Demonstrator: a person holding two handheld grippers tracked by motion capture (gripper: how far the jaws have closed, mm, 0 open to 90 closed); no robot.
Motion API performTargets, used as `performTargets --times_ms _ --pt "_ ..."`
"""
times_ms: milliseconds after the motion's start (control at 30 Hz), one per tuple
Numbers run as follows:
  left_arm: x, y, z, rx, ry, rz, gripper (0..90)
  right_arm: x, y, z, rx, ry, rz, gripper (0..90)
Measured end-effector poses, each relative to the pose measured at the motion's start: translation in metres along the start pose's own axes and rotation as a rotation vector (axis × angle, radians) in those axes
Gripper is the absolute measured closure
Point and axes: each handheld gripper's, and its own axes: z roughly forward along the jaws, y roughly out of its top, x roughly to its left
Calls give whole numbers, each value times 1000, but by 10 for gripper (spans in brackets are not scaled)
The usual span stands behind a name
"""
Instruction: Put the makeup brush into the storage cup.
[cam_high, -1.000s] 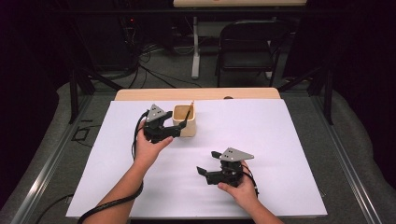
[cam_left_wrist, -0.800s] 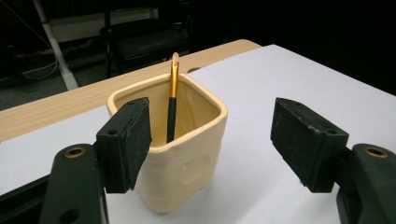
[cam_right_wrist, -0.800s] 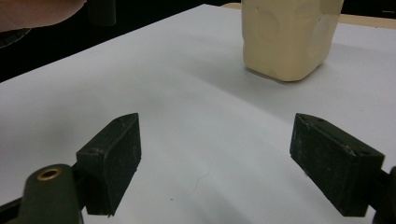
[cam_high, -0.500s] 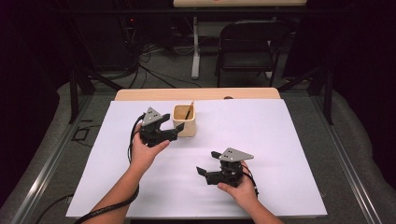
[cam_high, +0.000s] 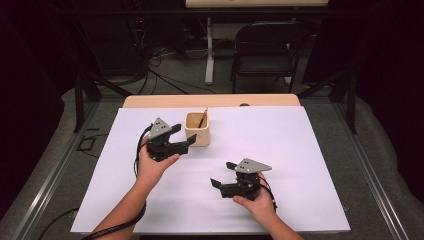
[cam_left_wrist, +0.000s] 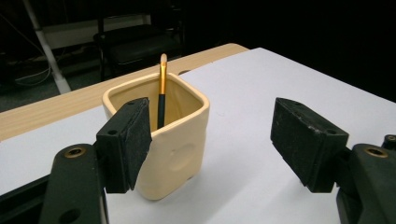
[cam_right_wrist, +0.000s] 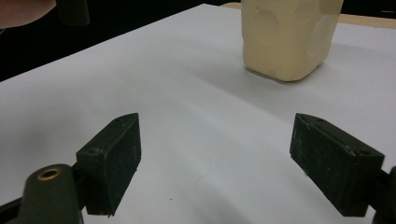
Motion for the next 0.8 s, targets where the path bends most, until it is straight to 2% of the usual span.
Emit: performTargets --times_ms 367,800 --pt "-8 -3 -6 -12 -20 6 290 1 0 0 2 2 1 162" --pt "-11 -14 -21 -5 -26 3 290 1 0 1 2 0 1 162"
